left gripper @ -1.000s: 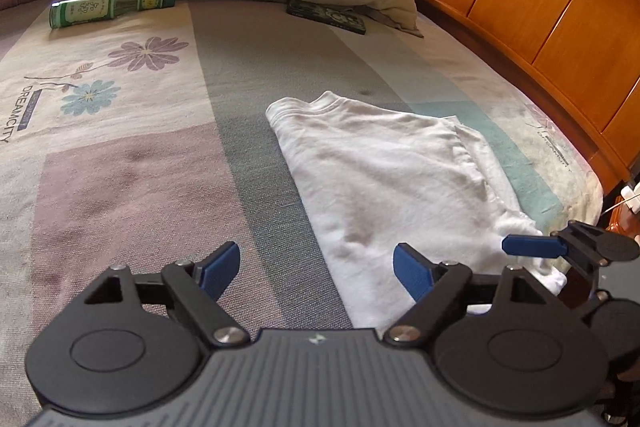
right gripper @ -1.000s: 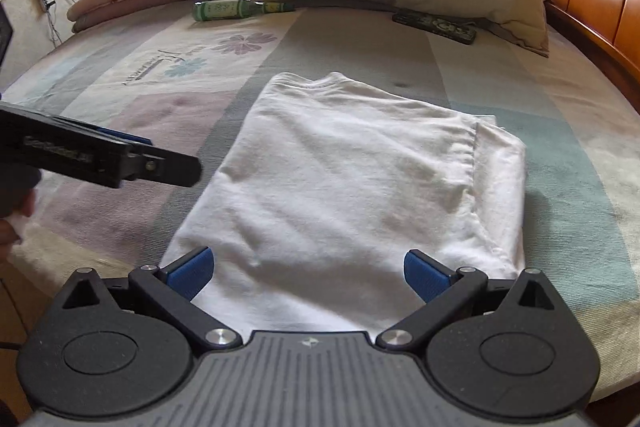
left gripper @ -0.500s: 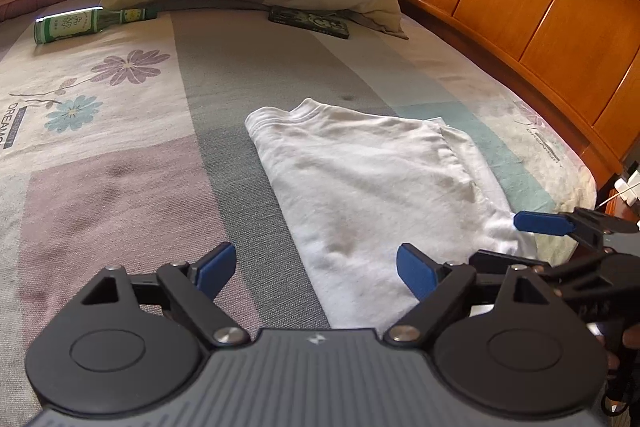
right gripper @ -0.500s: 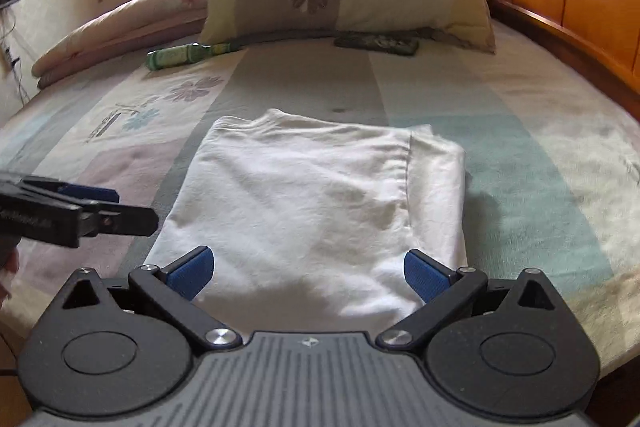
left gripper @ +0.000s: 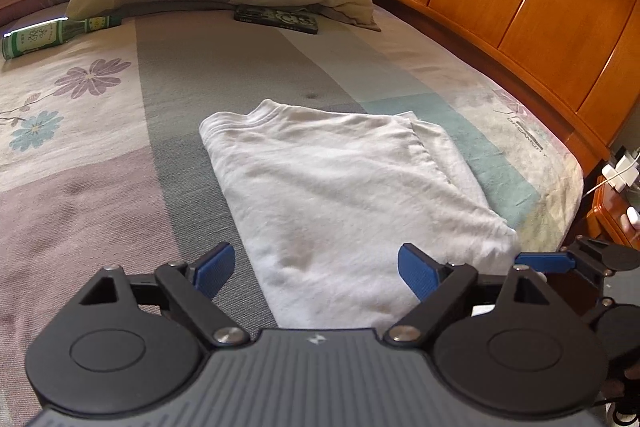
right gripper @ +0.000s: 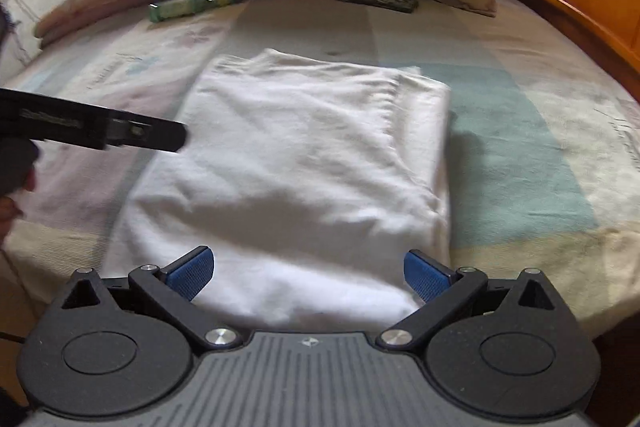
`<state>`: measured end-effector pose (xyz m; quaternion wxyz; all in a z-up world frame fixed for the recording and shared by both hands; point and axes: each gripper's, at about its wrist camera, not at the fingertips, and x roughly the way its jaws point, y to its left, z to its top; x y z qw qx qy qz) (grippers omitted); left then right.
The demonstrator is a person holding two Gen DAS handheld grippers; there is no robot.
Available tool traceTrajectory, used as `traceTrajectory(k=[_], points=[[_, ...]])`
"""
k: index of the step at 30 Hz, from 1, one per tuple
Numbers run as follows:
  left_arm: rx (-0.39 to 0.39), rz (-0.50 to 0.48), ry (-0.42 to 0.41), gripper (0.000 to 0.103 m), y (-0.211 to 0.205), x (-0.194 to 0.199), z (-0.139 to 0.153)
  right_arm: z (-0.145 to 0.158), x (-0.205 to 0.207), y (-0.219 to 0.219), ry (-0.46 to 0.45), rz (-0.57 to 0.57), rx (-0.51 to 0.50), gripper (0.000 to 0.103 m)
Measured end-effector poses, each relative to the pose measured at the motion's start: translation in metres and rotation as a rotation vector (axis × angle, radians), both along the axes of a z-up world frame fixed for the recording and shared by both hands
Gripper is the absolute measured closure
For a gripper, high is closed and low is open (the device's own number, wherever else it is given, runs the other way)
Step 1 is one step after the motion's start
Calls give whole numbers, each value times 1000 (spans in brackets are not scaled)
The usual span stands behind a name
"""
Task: Fold clothes
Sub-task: 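Move both open grippers to the long side edge of the white shirt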
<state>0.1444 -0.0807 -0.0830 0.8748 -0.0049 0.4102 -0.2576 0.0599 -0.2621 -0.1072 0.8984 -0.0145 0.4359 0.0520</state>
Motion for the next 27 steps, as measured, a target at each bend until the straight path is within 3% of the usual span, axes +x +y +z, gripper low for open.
traceTrajectory(k=[1,5,10,14,18,24,27], points=[[1,-9,-1,14,-1,-1,0,1,-1,-8,-1,-31,-11,0],[-7,-20,-12,14,-6,-2,4,20,-9,-35,-46,-70,136,0],[-5,-36,-21,14,-15,-2,9,12,-3,-5,-23,83,252,0],[-5,-43,-11,14,-13,-4,8,-3,-2,-3,7,24,137,2],[-22,-48,4,14,-11,-1,5,15,-11,-13,-40,-18,77,0],[-44,-108,-4,13,-29,8,5,27,13,-6,-91,72,136,0],[-31,-92,59,12,-34,15,-5,17,32,2,-63,85,147,0]])
